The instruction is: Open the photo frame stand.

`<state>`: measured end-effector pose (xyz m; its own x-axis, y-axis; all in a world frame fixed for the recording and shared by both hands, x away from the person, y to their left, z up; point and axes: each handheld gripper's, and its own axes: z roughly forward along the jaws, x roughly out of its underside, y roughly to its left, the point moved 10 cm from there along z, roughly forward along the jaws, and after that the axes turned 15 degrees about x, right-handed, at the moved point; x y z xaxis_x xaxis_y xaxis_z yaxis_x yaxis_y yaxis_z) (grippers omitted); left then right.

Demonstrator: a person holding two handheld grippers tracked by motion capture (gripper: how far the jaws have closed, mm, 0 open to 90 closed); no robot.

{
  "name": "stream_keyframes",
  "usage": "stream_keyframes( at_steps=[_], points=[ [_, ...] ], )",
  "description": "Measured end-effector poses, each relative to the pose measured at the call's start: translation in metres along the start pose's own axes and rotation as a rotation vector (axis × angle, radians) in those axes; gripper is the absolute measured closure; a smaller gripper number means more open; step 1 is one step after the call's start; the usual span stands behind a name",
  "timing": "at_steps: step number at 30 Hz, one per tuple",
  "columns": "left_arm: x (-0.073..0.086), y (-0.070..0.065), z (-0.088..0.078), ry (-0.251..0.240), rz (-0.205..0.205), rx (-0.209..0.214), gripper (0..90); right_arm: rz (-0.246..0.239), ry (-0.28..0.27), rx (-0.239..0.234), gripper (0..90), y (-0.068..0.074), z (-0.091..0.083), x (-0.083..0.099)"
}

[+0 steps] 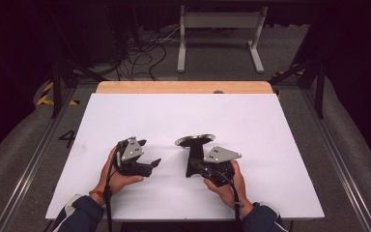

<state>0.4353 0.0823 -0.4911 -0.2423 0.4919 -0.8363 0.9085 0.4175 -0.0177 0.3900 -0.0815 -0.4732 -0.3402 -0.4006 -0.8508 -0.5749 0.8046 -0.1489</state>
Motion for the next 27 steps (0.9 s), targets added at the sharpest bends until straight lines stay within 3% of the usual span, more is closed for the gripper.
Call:
stream_keyframes(
  at_steps=[1, 3, 6, 11, 14, 16, 24, 27],
  points=[
    [-0.011, 0.0, 0.007, -0.011, 0.009, 0.007, 17.7, 0.0, 0.006, 0.003, 90.0, 0.003, 0.002, 0.002],
    [-0.017, -0.001, 0.011, -0.017, 0.023, 0.013, 19.4, 0.0, 0.008, 0.003, 90.0, 0.005, 0.003, 0.002],
    [-0.032, -0.005, 0.028, -0.031, 0.042, 0.055, 29.9, -0.003, -0.004, 0.012, 90.0, 0.014, 0.008, 0.002],
    [-0.037, -0.003, 0.051, -0.039, -0.001, 0.084, 35.0, -0.018, -0.009, 0.027, 90.0, 0.028, 0.017, 0.004],
    [-0.039, -0.004, 0.058, -0.038, -0.001, 0.095, 41.0, -0.017, 0.008, 0.039, 90.0, 0.033, 0.022, 0.008],
    [-0.044, -0.007, 0.059, -0.069, 0.017, 0.129, 53.2, 0.0, 0.026, 0.054, 90.0, 0.034, 0.028, 0.012],
    [-0.043, -0.008, 0.073, -0.023, 0.024, 0.106, 55.1, 0.008, 0.052, 0.098, 90.0, 0.037, 0.035, 0.018],
    [-0.044, -0.012, 0.077, -0.009, 0.045, 0.106, 63.5, 0.006, 0.061, 0.104, 90.0, 0.038, 0.036, 0.021]
  ],
)
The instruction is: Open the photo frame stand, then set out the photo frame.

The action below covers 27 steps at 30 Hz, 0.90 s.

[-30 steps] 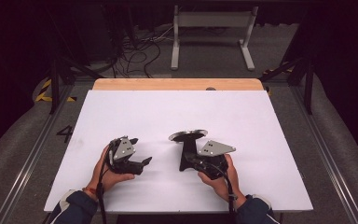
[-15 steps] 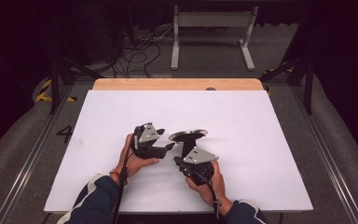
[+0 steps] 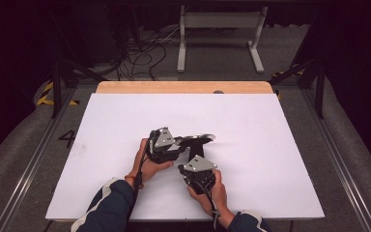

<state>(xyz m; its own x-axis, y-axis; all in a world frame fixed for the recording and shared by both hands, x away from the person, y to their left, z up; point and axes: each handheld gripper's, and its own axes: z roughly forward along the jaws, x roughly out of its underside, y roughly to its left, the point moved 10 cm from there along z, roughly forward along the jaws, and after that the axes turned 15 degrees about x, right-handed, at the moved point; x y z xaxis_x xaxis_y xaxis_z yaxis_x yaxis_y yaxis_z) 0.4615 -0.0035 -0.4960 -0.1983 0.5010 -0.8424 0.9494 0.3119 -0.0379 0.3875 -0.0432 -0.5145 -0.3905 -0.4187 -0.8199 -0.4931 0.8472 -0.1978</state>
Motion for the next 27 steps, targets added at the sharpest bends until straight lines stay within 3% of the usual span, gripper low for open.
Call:
stream_keyframes(
  at_steps=[11, 22, 27],
  points=[
    [-0.0017, -0.0015, 0.003, -0.001, 0.014, -0.001, 70.2, 0.025, 0.029, -0.02, 90.0, -0.0058, 0.0015, 0.0044],
    [-0.0039, -0.0012, 0.0075, -0.024, 0.005, -0.004, 68.0, 0.044, 0.048, -0.024, 90.0, -0.0067, 0.0032, 0.0089],
    [-0.0048, -0.0023, 0.0083, -0.008, 0.026, -0.014, 69.5, 0.066, 0.049, -0.033, 90.0, -0.0082, 0.0022, 0.0095]
  ],
)
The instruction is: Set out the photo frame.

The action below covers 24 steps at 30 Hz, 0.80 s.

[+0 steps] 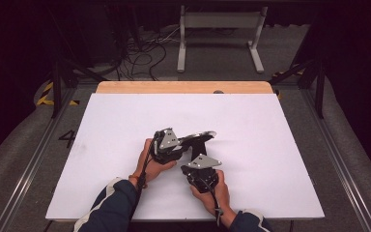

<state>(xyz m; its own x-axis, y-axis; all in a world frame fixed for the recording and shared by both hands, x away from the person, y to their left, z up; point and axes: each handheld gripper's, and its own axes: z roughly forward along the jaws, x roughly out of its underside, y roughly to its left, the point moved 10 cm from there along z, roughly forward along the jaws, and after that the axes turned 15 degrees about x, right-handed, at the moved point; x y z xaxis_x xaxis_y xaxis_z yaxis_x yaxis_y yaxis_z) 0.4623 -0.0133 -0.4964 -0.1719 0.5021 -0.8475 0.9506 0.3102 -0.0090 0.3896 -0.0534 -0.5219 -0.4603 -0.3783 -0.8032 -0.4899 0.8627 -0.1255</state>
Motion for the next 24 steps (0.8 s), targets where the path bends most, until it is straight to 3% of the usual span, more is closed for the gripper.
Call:
stream_keyframes(
  at_steps=[5, 10, 13, 17, 20, 24],
  points=[
    [0.0, -0.001, -0.001, 0.019, 0.019, -0.01, 71.4, 0.01, 0.002, 0.001, 90.0, -0.002, -0.001, 0.001],
    [0.0, -0.002, -0.002, 0.012, 0.009, -0.022, 70.7, 0.007, -0.014, 0.001, 90.0, 0.0, -0.001, -0.003],
    [-0.003, -0.002, 0.001, 0.007, 0.009, -0.027, 68.5, 0.009, -0.024, 0.004, 90.0, 0.002, 0.0, -0.006],
    [0.0, -0.002, 0.011, 0.041, 0.002, -0.044, 63.7, 0.007, -0.023, 0.022, 90.0, -0.001, 0.002, -0.007],
    [-0.001, 0.0, 0.009, 0.022, -0.002, -0.041, 68.5, 0.026, -0.021, 0.012, 90.0, -0.006, 0.002, -0.007],
    [0.0, -0.002, 0.007, 0.019, -0.002, -0.029, 71.4, 0.015, -0.013, 0.028, 90.0, -0.008, 0.001, -0.005]
  ],
)
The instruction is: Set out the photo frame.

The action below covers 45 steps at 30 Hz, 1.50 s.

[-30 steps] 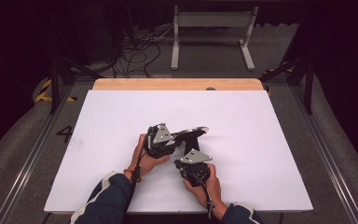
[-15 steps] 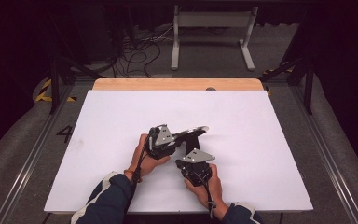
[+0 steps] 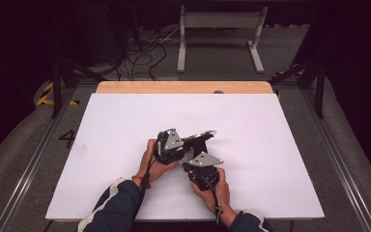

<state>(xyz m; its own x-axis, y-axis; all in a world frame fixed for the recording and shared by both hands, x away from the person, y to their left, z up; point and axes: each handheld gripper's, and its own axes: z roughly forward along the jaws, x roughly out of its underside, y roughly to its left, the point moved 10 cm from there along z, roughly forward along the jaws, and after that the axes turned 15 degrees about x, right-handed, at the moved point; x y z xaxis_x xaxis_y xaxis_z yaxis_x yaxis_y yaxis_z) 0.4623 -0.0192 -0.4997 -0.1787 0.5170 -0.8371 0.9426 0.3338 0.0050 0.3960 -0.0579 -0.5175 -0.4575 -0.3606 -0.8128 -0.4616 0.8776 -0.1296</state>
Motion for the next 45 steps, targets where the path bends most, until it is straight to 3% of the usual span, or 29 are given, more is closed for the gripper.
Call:
stream_keyframes(
  at_steps=[6, 16, 28, 34, 40, 45],
  points=[
    [0.002, -0.004, -0.004, 0.015, 0.021, -0.003, 76.0, 0.019, 0.012, -0.004, 90.0, -0.008, -0.001, 0.003],
    [0.005, -0.01, -0.01, 0.041, 0.038, -0.008, 76.6, 0.008, 0.025, -0.014, 90.0, -0.01, -0.004, 0.005],
    [0.006, -0.017, -0.018, 0.031, 0.035, 0.011, 76.3, 0.042, 0.04, -0.038, 90.0, -0.021, -0.008, 0.003],
    [0.007, -0.018, -0.019, 0.011, 0.026, 0.04, 74.1, 0.041, 0.053, -0.058, 90.0, -0.022, -0.008, 0.005],
    [0.006, -0.019, -0.018, 0.01, 0.041, 0.033, 74.3, 0.032, 0.062, -0.062, 90.0, -0.026, -0.01, 0.007],
    [0.006, -0.022, -0.021, 0.009, 0.045, 0.051, 73.8, 0.029, 0.071, -0.061, 90.0, -0.03, -0.012, 0.009]
  ],
)
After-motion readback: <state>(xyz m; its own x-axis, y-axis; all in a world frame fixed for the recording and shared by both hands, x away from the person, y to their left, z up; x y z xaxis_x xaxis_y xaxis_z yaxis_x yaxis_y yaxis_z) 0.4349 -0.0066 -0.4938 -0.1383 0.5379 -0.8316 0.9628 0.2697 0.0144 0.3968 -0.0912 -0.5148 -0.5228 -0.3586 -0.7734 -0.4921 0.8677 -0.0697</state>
